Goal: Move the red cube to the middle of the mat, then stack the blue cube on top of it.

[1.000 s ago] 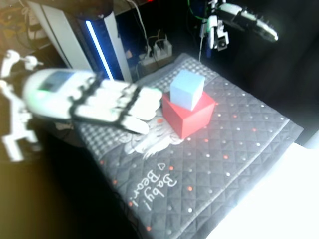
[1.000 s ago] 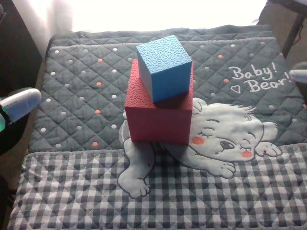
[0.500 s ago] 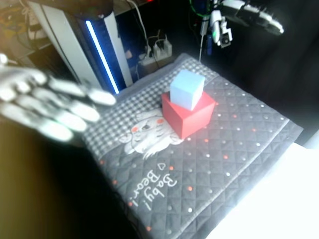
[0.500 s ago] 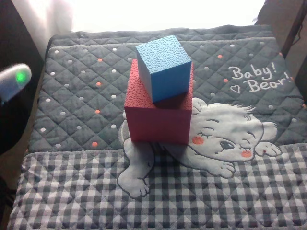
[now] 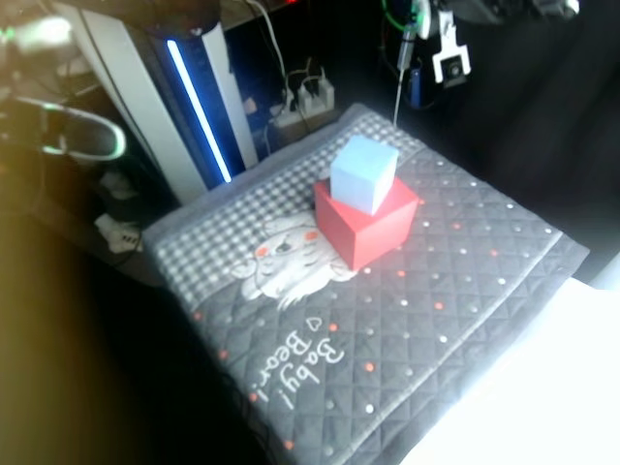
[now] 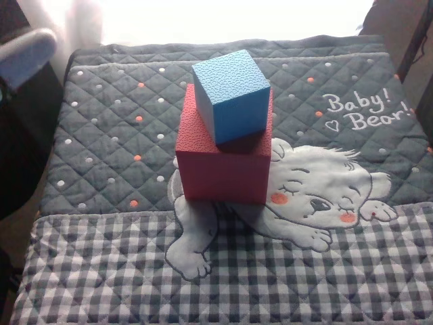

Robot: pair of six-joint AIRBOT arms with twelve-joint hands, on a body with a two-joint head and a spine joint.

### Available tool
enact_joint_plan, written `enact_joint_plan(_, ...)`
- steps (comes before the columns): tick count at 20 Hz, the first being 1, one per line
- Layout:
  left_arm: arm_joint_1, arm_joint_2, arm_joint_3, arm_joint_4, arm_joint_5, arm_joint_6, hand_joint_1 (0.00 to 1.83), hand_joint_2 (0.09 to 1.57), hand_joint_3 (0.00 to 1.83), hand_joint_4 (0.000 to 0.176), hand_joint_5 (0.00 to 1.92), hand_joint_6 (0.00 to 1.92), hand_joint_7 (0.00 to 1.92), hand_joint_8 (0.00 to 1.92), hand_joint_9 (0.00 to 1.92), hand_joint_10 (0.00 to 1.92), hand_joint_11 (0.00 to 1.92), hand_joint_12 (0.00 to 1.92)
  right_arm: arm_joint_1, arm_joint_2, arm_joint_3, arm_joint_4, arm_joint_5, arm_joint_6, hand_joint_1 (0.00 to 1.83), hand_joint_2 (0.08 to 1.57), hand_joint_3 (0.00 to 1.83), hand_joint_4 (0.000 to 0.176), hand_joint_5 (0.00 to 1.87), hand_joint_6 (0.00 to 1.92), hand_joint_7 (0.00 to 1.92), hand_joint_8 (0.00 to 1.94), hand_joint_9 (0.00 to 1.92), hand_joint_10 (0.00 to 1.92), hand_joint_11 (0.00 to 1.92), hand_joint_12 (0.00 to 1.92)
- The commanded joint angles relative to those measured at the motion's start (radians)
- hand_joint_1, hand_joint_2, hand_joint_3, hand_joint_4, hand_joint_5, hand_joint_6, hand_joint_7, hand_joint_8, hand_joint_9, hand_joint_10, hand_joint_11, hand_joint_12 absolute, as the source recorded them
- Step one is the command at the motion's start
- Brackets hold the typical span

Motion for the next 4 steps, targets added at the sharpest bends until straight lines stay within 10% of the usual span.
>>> enact_joint_plan(1,-0.026,0.007,0.003,0.047,-0.114,0.014,0.81,1.32,0.01,0.174,0.58,1.55,0.01,0.00,0.01,0.00,0.00,0.00,0.001,0.005,0.004,0.006,0.118,-0.001,0.87,1.26,0.00,0.175,0.71,1.38,0.00,0.00,0.00,0.00,0.00,0.00)
enact_joint_plan(3,-0.072,0.019,-0.007,0.113,-0.114,0.063,0.80,1.33,0.00,0.176,0.58,1.57,0.00,0.00,0.00,0.00,0.07,0.05,0.001,0.002,0.003,-0.021,0.118,-0.001,0.94,1.19,0.00,0.176,0.82,1.26,0.34,0.03,0.14,0.02,0.00,0.00)
enact_joint_plan(4,-0.102,0.033,-0.017,0.151,-0.114,0.104,0.81,1.31,0.00,0.176,0.59,1.55,0.08,0.00,0.08,0.00,0.01,0.39,0.004,0.001,0.002,-0.030,0.118,-0.002,0.84,1.28,0.01,0.176,0.65,1.49,0.33,0.01,0.19,0.02,0.01,0.01)
